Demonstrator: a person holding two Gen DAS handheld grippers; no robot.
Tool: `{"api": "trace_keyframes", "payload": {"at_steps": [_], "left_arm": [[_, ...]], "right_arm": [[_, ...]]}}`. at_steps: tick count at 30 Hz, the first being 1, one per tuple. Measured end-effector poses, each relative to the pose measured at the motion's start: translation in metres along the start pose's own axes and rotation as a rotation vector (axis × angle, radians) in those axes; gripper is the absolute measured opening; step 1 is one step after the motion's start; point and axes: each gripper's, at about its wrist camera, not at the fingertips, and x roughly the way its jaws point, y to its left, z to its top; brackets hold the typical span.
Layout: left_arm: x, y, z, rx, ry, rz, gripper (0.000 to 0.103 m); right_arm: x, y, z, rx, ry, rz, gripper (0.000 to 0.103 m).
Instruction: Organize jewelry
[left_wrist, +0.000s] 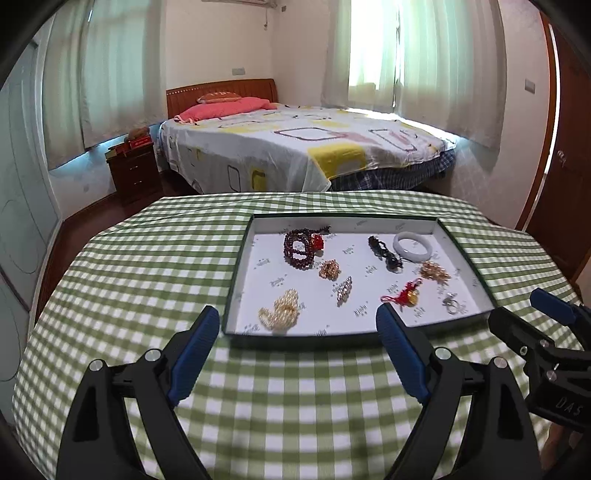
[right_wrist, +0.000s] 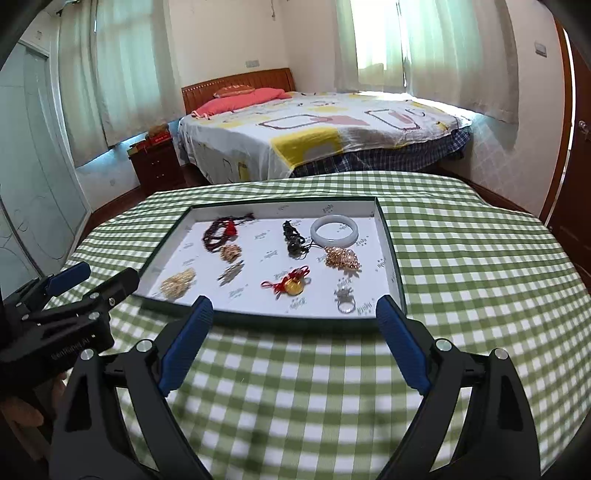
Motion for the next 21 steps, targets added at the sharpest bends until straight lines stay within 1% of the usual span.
{"api": "trace_keyframes", "payload": {"at_steps": [6, 8, 12, 17, 21], "left_arm": [[-0.056, 0.007, -0.010, -0.005, -0.049, 0.009, 0.084], [-0.076, 0.009, -0.013, -0.006, -0.068, 0.021, 0.084], [-0.106, 0.014, -0.017, -0.019, -0.078, 0.052, 0.084], [-0.149, 0.022, -0.021, -0.035, -0.131, 0.074, 0.084], [-0.177, 0.027, -0.022, -0.055, -0.175, 0.090, 0.084]], "right_arm": [[-0.054, 0.011, -0.006, -0.030, -0.055, -0.010, 0.090], [-0.073, 0.015, -0.007, -0.043, -0.078, -0.018, 0.090], [-0.113, 0.021, -0.008, -0.064, -0.139, -0.022, 0.090], [-0.156, 0.025, -0.009, -0.078, -0.202, -0.024, 0.091], [-0.183, 0.024, -0.011, -0.086, -0.231, -0.031, 0.092]]}}
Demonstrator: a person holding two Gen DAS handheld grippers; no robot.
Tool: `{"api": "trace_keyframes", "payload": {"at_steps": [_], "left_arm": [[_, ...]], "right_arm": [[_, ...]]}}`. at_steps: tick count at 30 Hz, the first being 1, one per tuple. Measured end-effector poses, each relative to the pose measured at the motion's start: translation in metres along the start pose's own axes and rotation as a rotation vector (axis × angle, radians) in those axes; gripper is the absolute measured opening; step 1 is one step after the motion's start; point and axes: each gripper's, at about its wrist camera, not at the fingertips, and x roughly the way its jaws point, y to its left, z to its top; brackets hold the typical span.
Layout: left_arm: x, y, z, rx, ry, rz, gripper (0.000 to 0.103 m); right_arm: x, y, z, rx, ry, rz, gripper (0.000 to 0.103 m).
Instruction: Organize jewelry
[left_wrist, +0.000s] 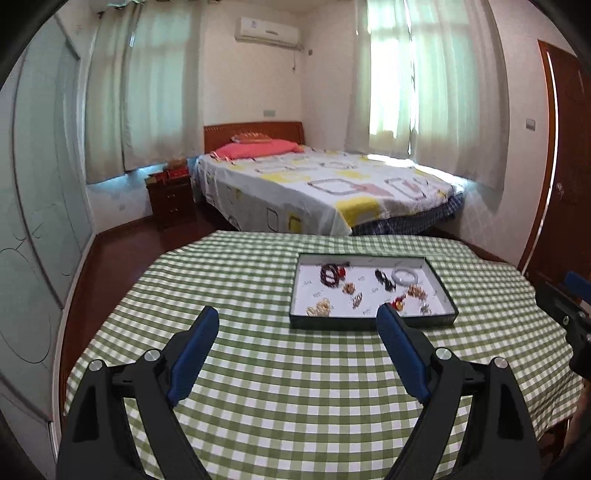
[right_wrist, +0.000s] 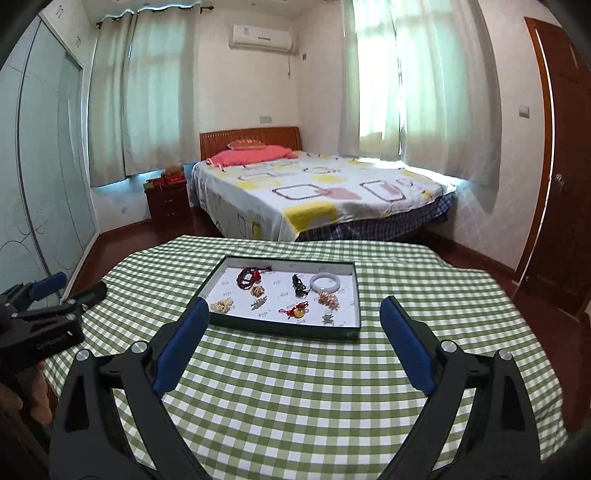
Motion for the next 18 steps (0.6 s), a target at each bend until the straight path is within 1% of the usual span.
{"api": "trace_keyframes", "payload": {"at_steps": [4, 9, 18], "left_arm": [[-0.021, 0.005, 0.007, -0.018, -0.042, -0.001, 0.085], [-0.036, 0.002, 0.011, -0.005, -0.080, -0.006, 0.085], [-0.039, 0.002, 0.012, -0.006, -0.088, -0.014, 0.085]], "right_arm": [[-0.020, -0.001, 0.003, 0.005, -0.025, -0.001, 0.092], [-0.036, 0.000, 0.006, 0.003, -0.051, -0.003, 0.092], [-0.044, 0.001, 0.006, 0.003, -0.069, -0.003, 0.092]]}}
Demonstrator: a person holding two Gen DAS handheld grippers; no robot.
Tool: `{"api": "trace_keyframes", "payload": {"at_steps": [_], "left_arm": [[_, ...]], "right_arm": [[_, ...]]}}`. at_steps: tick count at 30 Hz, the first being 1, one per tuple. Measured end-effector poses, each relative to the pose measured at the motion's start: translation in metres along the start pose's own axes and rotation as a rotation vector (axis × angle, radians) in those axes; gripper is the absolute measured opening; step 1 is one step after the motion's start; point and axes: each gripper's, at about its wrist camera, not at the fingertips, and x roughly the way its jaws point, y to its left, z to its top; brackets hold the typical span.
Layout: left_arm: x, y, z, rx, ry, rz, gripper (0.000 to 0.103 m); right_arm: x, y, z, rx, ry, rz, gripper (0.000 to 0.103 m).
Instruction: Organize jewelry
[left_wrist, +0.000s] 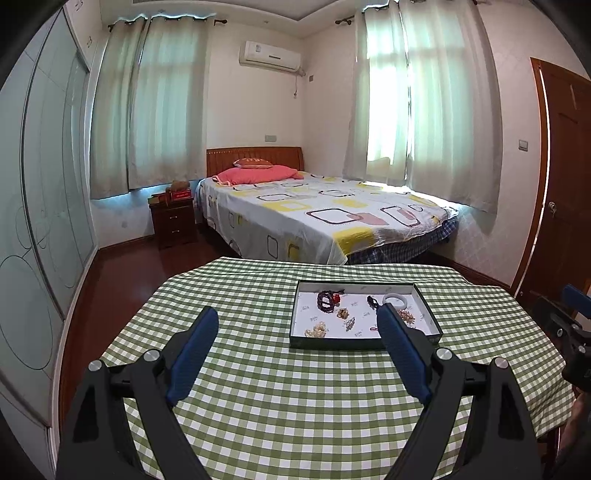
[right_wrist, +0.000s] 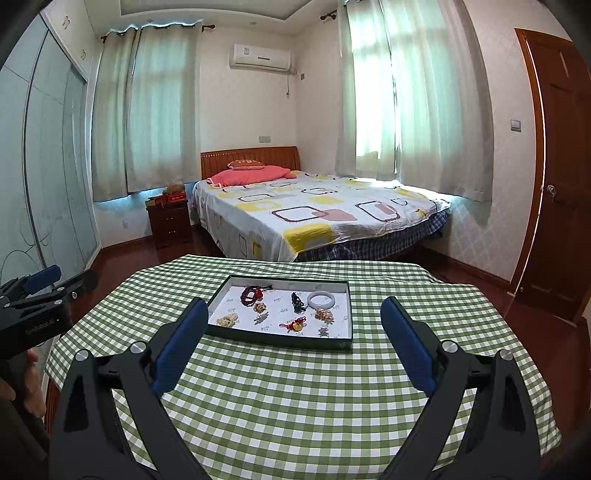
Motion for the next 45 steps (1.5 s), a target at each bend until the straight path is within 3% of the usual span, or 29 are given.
{"api": "trace_keyframes", "payload": {"at_steps": [45], "left_arm": [[-0.0002, 0.0043, -0.0038, -0.011, 0.008, -0.003, 0.085]], "right_arm": [[0.0013, 0.0016, -0.0032, -0.003, 0.001, 0.000, 0.092]]}}
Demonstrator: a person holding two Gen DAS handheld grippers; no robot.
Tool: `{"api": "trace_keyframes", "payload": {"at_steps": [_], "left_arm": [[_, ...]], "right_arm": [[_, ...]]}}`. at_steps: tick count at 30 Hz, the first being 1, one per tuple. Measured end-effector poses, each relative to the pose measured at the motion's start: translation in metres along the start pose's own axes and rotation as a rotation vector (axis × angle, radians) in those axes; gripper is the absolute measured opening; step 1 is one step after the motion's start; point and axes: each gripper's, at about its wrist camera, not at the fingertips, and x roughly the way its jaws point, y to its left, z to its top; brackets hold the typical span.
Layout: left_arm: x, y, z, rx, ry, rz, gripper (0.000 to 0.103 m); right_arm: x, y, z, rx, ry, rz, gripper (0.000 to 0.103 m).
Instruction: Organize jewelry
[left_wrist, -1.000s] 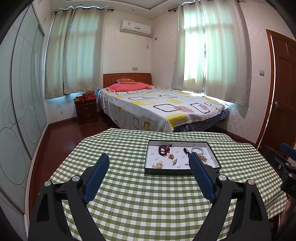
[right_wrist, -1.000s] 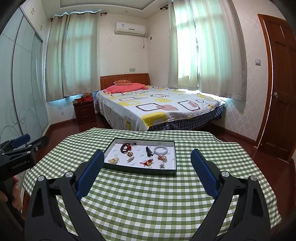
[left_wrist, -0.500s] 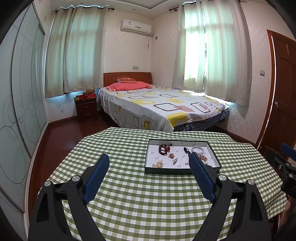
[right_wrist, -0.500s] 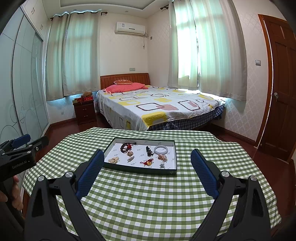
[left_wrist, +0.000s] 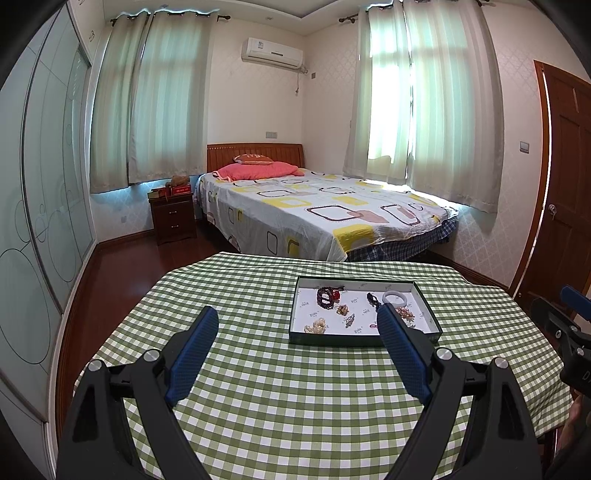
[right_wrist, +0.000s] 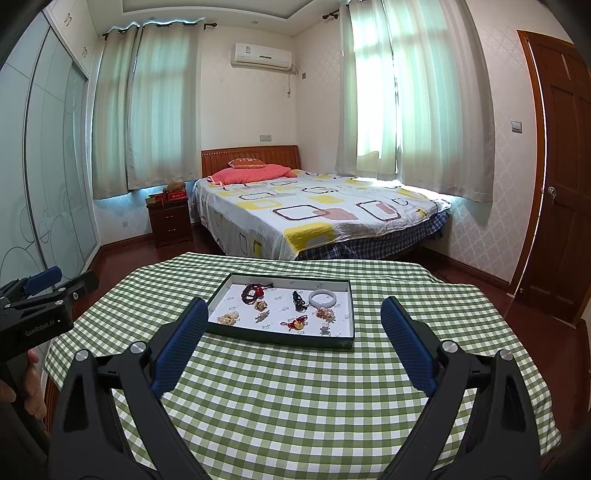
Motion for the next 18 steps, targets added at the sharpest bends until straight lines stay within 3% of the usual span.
{"api": "trace_keyframes", "payload": {"at_steps": [18], "left_arm": [[0.0011, -0.0061, -0.0027, 0.014, -0.006, 0.011, 0.085]], "right_arm": [[0.0018, 0.0037, -0.0036, -0.006, 0.010, 0.003, 0.092]]}}
